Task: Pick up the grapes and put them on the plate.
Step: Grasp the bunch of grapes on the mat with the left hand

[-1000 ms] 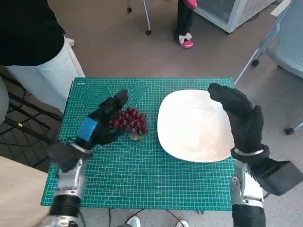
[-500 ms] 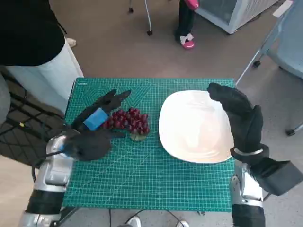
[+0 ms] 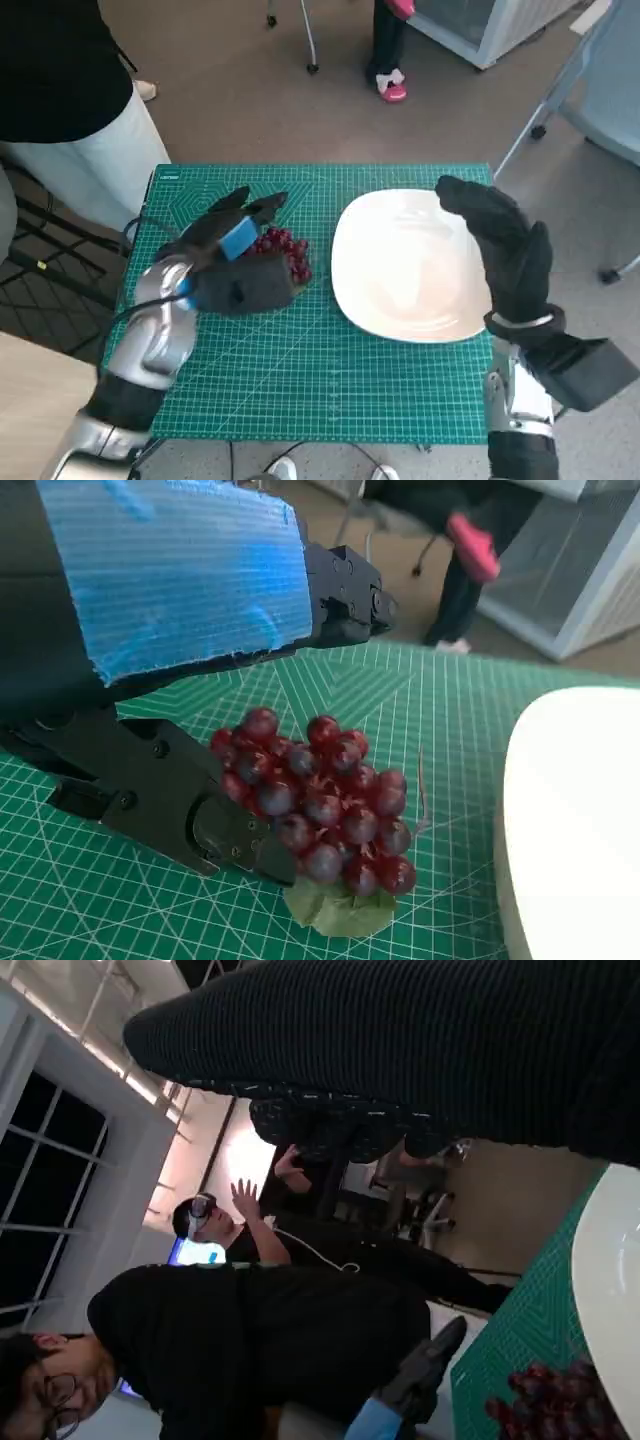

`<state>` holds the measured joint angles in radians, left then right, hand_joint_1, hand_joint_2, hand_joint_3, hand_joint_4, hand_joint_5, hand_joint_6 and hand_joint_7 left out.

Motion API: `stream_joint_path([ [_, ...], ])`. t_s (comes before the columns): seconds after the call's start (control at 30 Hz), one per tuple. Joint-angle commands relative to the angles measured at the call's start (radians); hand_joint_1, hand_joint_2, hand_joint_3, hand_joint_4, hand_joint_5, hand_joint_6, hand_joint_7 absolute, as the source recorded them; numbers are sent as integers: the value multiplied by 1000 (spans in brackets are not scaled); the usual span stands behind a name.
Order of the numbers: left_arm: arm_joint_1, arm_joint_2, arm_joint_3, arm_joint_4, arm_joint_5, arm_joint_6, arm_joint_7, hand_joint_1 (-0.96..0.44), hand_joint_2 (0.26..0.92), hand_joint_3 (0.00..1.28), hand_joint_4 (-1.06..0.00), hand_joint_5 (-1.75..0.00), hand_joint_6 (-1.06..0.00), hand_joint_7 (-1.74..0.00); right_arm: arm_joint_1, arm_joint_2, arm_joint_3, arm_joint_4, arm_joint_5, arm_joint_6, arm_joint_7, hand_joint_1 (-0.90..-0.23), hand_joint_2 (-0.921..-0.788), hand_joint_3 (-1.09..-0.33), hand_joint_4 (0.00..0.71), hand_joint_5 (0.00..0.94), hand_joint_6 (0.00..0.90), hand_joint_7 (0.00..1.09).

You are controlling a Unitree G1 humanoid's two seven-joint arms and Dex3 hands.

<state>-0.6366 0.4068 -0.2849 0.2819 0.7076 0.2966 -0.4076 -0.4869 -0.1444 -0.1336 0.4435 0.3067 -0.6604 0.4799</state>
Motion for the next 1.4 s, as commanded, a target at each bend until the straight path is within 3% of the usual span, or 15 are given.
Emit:
stream_joint_path([
  [0.03,-63,-10,-41,101,13,16,4,19,740,12,1,1,-208,-4,25,5,3,9,-14,6,-5,-617,-921,-884,368,0,-1,504],
  [0.37,-127,-24,-72,250,-21,-17,25,116,755,15,-3,-1,-222,-6,27,7,2,5,-14,7,-9,-617,-921,-883,368,1,-1,505],
  [0.93,-198,-54,-114,399,-27,-21,44,51,754,9,1,1,-221,-1,30,12,0,4,-10,5,-8,-617,-921,-880,368,0,-1,503],
  [1.4,-320,-146,-165,733,-29,-86,123,18,754,7,1,1,-208,0,26,14,-3,21,-11,-2,-5,-614,-921,-880,369,1,-1,502],
])
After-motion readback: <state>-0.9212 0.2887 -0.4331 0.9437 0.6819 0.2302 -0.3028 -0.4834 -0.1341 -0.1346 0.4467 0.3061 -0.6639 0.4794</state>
